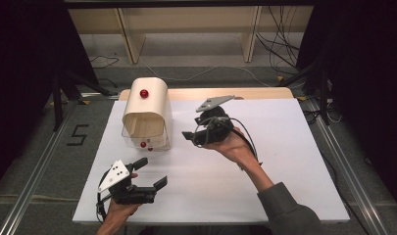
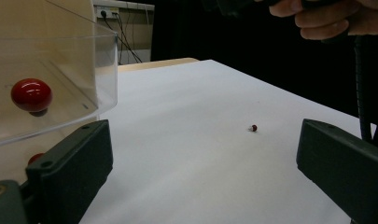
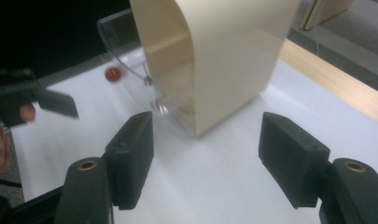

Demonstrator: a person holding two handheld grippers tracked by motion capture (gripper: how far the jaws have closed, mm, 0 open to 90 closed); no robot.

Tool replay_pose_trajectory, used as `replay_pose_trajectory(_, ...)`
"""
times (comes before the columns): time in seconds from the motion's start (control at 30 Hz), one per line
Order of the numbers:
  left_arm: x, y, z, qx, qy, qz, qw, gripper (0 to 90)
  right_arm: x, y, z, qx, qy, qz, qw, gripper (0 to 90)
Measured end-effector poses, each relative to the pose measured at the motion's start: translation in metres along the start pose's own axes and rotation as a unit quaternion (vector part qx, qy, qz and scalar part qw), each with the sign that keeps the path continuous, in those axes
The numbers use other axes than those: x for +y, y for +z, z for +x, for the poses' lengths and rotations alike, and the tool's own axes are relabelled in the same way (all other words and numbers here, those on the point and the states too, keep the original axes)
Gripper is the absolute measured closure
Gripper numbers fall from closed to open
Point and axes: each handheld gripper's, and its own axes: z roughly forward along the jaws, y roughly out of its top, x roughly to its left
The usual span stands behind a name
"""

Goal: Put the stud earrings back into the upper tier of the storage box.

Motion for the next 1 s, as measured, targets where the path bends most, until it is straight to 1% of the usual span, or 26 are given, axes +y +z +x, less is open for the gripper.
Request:
replay_pose_trajectory(0.13,0.000,0.000,0.000,0.001,0.000,0.000,1.0000,3.2,-0.020,-0.010,-0.011,-0.007,0.007,0.007,0.9999,34.0)
replay_pose_trajectory(0.4,0.000,0.000,0.000,0.001,0.000,0.001,1.0000,3.2,-0.046,-0.021,-0.024,-0.014,0.024,0.012,0.9995,32.0)
replay_pose_trajectory(0.63,-0.001,0.000,0.001,0.002,0.000,0.002,1.0000,3.2,-0.061,-0.026,-0.031,-0.017,0.036,0.012,0.9992,31.7)
replay_pose_trajectory(0.9,-0.001,0.000,0.001,0.002,-0.001,0.003,1.0000,3.1,-0.078,-0.029,-0.034,-0.021,0.039,0.015,0.9989,31.7)
replay_pose_trajectory(1.0,-0.001,0.000,0.001,0.002,0.000,0.003,1.0000,3.1,-0.084,-0.031,-0.036,-0.020,0.043,0.015,0.9987,31.6)
